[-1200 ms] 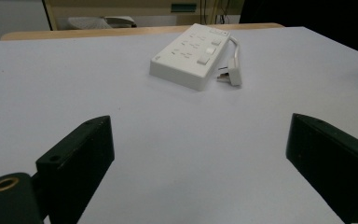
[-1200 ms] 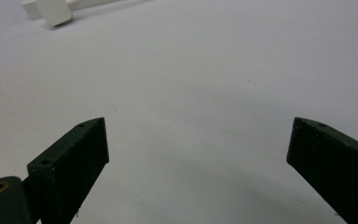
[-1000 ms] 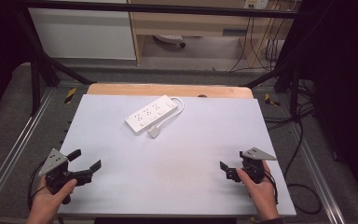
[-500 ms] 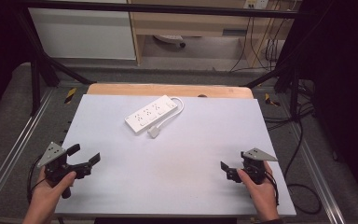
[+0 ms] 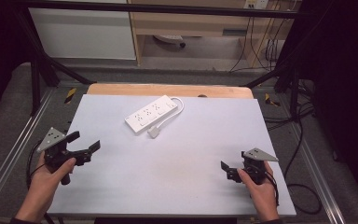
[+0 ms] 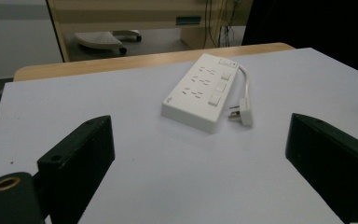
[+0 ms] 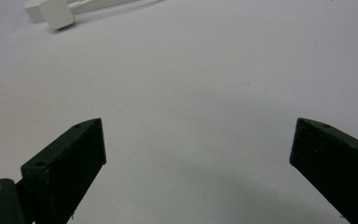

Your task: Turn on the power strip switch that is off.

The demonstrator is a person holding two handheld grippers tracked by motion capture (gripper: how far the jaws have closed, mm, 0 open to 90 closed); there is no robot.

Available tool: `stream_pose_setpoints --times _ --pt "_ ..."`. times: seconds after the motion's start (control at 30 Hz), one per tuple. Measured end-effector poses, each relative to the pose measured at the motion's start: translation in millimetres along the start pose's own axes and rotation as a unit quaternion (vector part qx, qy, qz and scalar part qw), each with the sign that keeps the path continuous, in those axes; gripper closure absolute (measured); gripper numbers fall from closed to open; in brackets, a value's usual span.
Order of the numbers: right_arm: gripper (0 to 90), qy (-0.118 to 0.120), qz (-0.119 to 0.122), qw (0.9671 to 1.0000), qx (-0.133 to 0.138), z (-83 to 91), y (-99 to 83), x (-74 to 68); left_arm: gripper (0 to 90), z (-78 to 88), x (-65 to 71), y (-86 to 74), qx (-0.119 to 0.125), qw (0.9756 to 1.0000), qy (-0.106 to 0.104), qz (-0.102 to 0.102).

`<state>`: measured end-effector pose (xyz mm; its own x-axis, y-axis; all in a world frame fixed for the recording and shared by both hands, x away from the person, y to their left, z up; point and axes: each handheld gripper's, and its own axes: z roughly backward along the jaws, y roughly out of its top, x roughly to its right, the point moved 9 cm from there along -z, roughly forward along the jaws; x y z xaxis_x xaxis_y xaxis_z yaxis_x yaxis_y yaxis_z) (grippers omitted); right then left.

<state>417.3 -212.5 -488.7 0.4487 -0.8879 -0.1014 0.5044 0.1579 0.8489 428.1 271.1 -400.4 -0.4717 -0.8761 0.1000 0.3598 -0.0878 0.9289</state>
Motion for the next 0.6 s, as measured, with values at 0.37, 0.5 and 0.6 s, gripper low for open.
stream_pose_setpoints --times 0.37,0.5,0.6 --pt "4.2 0.0 0.004 1.0 -0.004 0.3 -0.5 -0.9 7.0 -17.8 14.6 18.9 -0.007 0.9996 -0.014 -0.024" --pt "4.2 0.001 0.005 1.0 -0.003 0.0 -0.4 -1.4 7.0 -25.5 17.2 25.7 -0.008 0.9994 -0.017 -0.027" --pt "4.3 0.003 0.002 1.0 -0.004 0.0 -0.6 -1.4 7.2 -31.4 18.4 29.8 -0.009 0.9995 -0.023 -0.02"
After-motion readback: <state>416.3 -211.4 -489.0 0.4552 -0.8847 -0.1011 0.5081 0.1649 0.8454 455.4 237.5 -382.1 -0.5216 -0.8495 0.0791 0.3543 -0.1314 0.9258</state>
